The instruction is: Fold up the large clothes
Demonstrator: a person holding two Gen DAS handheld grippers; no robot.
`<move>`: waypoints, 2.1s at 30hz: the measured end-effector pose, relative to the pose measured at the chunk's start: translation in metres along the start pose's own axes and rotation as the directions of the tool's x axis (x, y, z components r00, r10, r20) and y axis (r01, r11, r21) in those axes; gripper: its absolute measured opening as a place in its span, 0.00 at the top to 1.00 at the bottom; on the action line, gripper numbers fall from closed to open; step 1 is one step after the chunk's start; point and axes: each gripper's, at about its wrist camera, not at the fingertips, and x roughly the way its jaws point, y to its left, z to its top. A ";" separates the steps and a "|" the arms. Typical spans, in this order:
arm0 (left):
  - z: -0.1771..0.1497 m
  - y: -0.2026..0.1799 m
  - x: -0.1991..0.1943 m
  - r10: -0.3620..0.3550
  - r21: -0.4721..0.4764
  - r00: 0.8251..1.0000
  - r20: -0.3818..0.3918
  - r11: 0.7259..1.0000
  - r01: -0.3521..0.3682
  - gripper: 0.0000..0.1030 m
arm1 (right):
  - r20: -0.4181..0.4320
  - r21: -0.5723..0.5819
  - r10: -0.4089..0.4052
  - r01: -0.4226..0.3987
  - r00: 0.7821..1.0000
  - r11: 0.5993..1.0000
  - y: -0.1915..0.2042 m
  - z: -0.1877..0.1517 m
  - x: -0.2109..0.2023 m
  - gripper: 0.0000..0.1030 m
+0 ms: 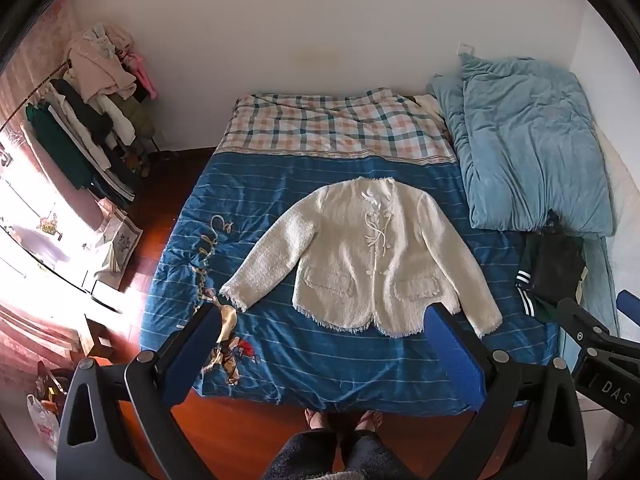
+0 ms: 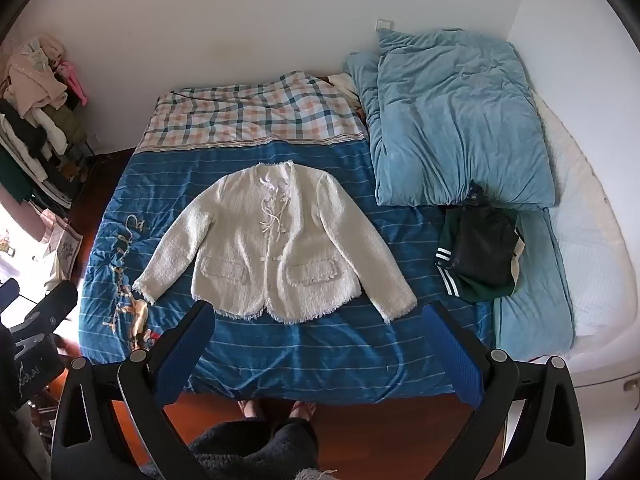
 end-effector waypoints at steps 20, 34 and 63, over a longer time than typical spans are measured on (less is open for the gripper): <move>0.007 -0.003 -0.007 0.002 -0.001 1.000 -0.003 1.000 -0.002 0.00 | -0.003 -0.004 -0.006 0.006 1.000 1.000 0.000 0.000 0.000 0.00; 0.006 -0.002 -0.006 0.000 -0.001 1.000 -0.003 1.000 0.000 0.00 | -0.003 -0.005 -0.008 0.008 1.000 1.000 0.001 0.002 -0.001 0.00; 0.010 -0.021 0.005 -0.011 0.000 1.000 -0.008 1.000 0.011 0.00 | -0.004 -0.008 -0.009 0.009 1.000 1.000 0.003 0.001 -0.002 0.00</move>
